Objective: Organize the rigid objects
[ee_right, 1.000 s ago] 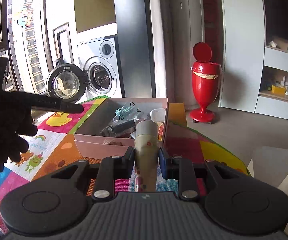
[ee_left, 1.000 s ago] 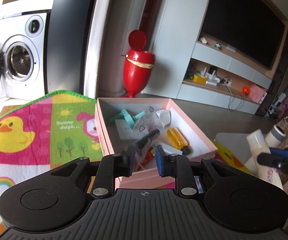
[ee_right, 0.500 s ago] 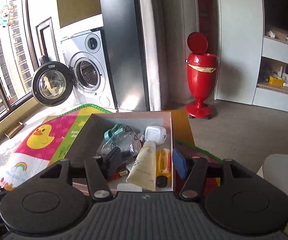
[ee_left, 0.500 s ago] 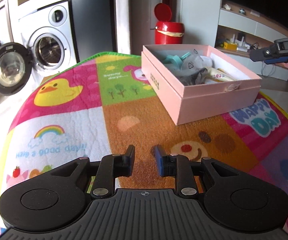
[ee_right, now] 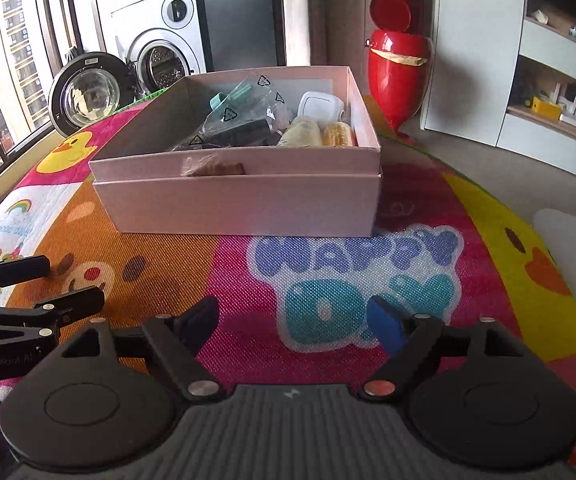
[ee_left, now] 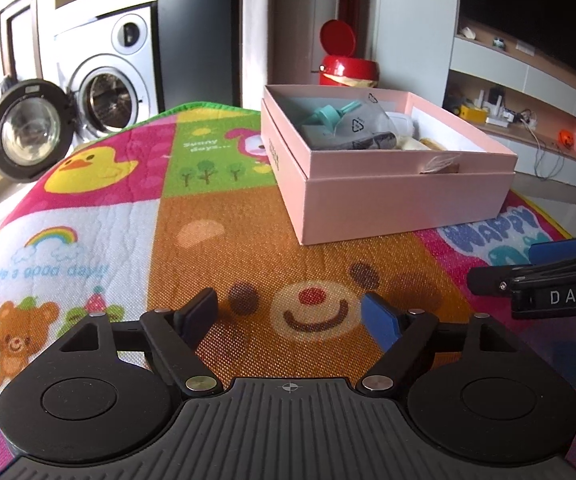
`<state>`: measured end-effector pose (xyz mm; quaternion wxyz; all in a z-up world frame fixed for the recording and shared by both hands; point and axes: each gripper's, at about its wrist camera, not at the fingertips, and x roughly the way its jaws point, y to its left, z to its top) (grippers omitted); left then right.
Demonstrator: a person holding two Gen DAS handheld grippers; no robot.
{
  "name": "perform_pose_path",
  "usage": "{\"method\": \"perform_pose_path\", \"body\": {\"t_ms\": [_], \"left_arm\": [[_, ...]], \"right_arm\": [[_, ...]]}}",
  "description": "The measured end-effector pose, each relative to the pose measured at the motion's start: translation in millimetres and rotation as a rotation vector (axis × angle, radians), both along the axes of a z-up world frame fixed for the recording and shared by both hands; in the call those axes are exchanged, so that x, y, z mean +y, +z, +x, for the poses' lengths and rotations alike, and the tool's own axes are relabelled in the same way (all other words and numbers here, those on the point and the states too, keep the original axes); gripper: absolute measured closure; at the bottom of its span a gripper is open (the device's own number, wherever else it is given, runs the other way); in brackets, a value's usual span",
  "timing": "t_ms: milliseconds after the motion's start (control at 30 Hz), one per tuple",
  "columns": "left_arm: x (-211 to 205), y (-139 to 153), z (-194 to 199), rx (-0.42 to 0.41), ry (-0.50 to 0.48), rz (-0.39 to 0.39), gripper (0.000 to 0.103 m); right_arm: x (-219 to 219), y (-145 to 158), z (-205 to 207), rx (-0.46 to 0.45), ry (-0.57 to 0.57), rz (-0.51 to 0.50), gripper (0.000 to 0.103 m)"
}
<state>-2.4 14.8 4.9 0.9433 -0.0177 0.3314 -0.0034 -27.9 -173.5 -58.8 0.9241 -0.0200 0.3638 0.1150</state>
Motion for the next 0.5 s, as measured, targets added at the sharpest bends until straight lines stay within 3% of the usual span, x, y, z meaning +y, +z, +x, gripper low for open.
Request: {"method": "perform_pose_path", "body": {"t_ms": [100, 500], "left_arm": [[-4.6, -1.2, 5.1, -0.017, 0.045, -0.016, 0.02], [-15.6, -4.0, 13.7, -0.006, 0.069, 0.032, 0.019]], "right_arm": [[-0.5, -4.8, 4.9, -0.01, -0.05, -0.026, 0.0], [-6.3, -11.8, 3.8, -0.096, -0.094, 0.016, 0.0]]}}
